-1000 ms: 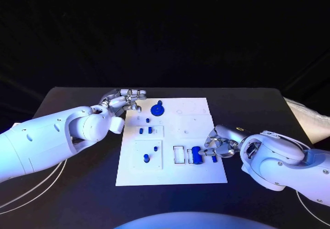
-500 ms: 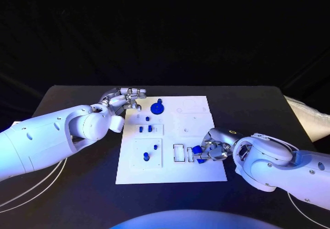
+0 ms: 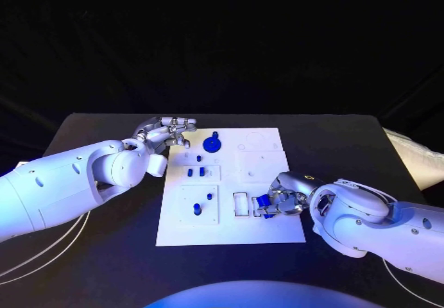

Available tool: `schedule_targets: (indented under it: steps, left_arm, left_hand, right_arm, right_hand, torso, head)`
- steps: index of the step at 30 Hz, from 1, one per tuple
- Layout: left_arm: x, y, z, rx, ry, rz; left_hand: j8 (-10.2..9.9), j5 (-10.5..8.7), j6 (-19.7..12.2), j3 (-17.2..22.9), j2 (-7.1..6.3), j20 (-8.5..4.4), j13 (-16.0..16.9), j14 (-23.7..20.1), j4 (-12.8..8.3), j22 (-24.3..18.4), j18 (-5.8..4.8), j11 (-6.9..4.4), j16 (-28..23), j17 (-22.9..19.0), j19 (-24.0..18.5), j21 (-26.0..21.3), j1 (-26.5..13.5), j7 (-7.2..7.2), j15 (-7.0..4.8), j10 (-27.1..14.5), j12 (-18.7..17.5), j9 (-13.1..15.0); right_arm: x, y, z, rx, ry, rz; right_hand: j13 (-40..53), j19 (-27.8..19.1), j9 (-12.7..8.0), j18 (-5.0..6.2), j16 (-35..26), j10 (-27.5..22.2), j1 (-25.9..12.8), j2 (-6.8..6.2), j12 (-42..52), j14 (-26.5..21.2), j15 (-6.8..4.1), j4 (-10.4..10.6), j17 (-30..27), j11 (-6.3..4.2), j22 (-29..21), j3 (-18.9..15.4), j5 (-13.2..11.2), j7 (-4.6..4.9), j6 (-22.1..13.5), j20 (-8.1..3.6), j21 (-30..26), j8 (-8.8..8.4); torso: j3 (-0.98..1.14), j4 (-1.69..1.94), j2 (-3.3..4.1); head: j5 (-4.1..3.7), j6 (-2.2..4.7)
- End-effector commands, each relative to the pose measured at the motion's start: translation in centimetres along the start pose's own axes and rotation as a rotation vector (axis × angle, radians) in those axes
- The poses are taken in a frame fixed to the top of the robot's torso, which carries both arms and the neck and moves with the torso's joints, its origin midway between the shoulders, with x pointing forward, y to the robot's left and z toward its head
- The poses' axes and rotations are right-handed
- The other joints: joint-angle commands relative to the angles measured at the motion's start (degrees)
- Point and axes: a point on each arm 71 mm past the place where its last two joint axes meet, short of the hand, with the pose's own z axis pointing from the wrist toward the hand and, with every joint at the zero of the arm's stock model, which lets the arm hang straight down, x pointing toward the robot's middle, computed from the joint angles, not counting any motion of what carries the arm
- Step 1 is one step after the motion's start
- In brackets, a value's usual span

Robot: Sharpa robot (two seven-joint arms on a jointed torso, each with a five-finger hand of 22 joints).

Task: Assemble the parts on the task board

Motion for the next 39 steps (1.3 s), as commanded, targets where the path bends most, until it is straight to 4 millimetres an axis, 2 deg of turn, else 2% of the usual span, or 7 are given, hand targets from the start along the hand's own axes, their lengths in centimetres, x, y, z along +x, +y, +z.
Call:
schedule_targets:
  steps: [1, 5, 9, 15, 19, 22, 39]
  left_arm:
    - [0.2, 0.0, 0.0, 0.004, 0.016, -0.005]
    - [0.1, 0.0, 0.0, 0.003, 0.015, -0.005]
    - [0.1, 0.0, -0.1, 0.003, 0.015, -0.005]
    - [0.1, 0.0, 0.0, 0.002, 0.017, -0.005]
    - [0.1, 0.0, 0.0, 0.001, 0.019, -0.006]
    - [0.2, 0.0, 0.0, 0.0, 0.019, -0.006]
    - [0.3, 0.1, 0.0, -0.003, 0.024, -0.007]
  left_hand:
    - [0.2, -0.07, -0.45, -0.07, 0.32, 0.23, 0.08, -0.49, -0.19, -0.05, 0.6, -0.08, -0.13, -0.09, 0.14, -0.3, 0.11, 0.02, -0.03, -0.31, 0.26, -0.03]
    - [0.24, -0.06, -0.48, -0.08, 0.37, 0.24, 0.09, -0.51, -0.22, -0.06, 0.6, -0.09, -0.11, -0.13, 0.13, -0.33, 0.1, 0.02, -0.03, -0.38, 0.36, -0.03]
    - [0.24, -0.06, -0.48, -0.08, 0.37, 0.24, 0.09, -0.51, -0.22, -0.06, 0.6, -0.09, -0.11, -0.13, 0.13, -0.33, 0.1, 0.02, -0.03, -0.38, 0.36, -0.03]
    - [0.24, -0.06, -0.48, -0.08, 0.37, 0.24, 0.09, -0.51, -0.22, -0.06, 0.6, -0.09, -0.11, -0.13, 0.13, -0.33, 0.1, 0.02, -0.03, -0.38, 0.36, -0.03]
    - [0.24, -0.06, -0.48, -0.08, 0.37, 0.24, 0.09, -0.51, -0.22, -0.06, 0.6, -0.09, -0.11, -0.13, 0.13, -0.33, 0.1, 0.02, -0.03, -0.38, 0.36, -0.03]
    - [0.24, -0.06, -0.48, -0.08, 0.37, 0.24, 0.09, -0.51, -0.22, -0.06, 0.6, -0.09, -0.11, -0.13, 0.13, -0.33, 0.1, 0.02, -0.03, -0.38, 0.36, -0.03]
    - [0.27, -0.06, -0.54, -0.13, 0.37, 0.25, 0.09, -0.54, -0.23, -0.07, 0.61, -0.07, -0.09, -0.17, 0.13, -0.36, 0.05, 0.03, -0.02, -0.48, 0.45, -0.03]
  right_arm:
    - [0.3, -0.4, -0.1, 0.016, -0.016, -0.012]
    - [-0.4, -0.3, -0.7, -0.003, -0.086, 0.04]
    - [-0.9, -0.2, -1.1, -0.017, -0.121, 0.088]
    - [-1.1, 0.6, -1.4, -0.035, -0.109, 0.145]
    - [-0.9, 1.2, -1.2, -0.048, -0.078, 0.164]
    - [-0.6, 1.8, -1.1, -0.053, -0.046, 0.16]
    - [0.1, 3.1, 0.2, -0.053, -0.012, 0.06]
  right_hand:
    - [0.65, 0.19, 0.5, -0.66, 0.29, 0.84, 2.43, 1.66, 0.51, 3.29, -0.64, -0.95, 0.2, -0.2, 0.19, 0.83, 0.32, -0.2, 0.78, -0.37, 0.33, 0.78]
    - [1.63, 0.35, 1.08, -0.73, 0.54, 1.53, 4.47, 3.28, 1.12, 3.36, -0.99, -1.7, 0.71, -0.63, 0.56, 2.03, 0.39, -0.67, 1.37, -0.69, 0.53, 1.21]
    - [1.78, 0.43, 1.33, -0.76, 0.64, 1.67, 4.72, 3.67, 1.1, 3.39, -1.1, -1.7, 0.91, -0.74, 0.75, 2.34, 0.41, -0.78, 1.56, -0.82, 0.63, 1.33]
    - [1.85, 0.44, 1.84, -0.79, 0.67, 1.82, 2.71, 3.24, 0.79, 3.39, -1.11, -0.16, 0.95, -0.71, 0.77, 1.41, 0.46, -0.74, 1.67, -0.92, 0.64, 1.38]
    - [2.06, 0.44, 2.39, -0.79, 0.65, 1.97, 0.68, 2.93, 0.56, 3.36, -1.11, 0.81, 0.93, -0.72, 0.79, 0.09, 3.17, -0.77, 1.72, -0.93, 0.64, 1.38]
    - [2.14, 0.42, 2.68, -0.78, 0.65, 2.02, -0.2, 2.96, 0.42, 3.36, -1.13, 0.87, 0.95, -0.74, 0.77, -0.6, 3.52, -0.81, 1.78, -0.94, 0.62, 1.41]
    - [1.42, 0.23, 4.08, -0.72, 0.07, 1.46, -3.39, 2.72, -1.57, 3.15, -1.14, 0.89, 0.0, -0.76, 0.47, -4.21, -0.31, -0.9, 1.6, -0.92, 0.38, 1.39]
  torso:
    - [-0.01, 0.0, -0.02]
    - [0.0, -0.04, -0.06]
    - [-0.04, -0.04, -0.08]
    - [-0.06, 0.07, -0.01]
    - [-0.1, 0.1, -0.02]
    - [-0.13, 0.08, -0.02]
    - [-0.06, -0.02, -0.03]
  head:
    - [0.03, 0.01]
    - [0.1, 0.1]
    - [0.04, 0.17]
    - [-0.04, 0.24]
    - [0.04, 0.17]
    - [0.16, 0.12]
    - [0.62, -0.03]
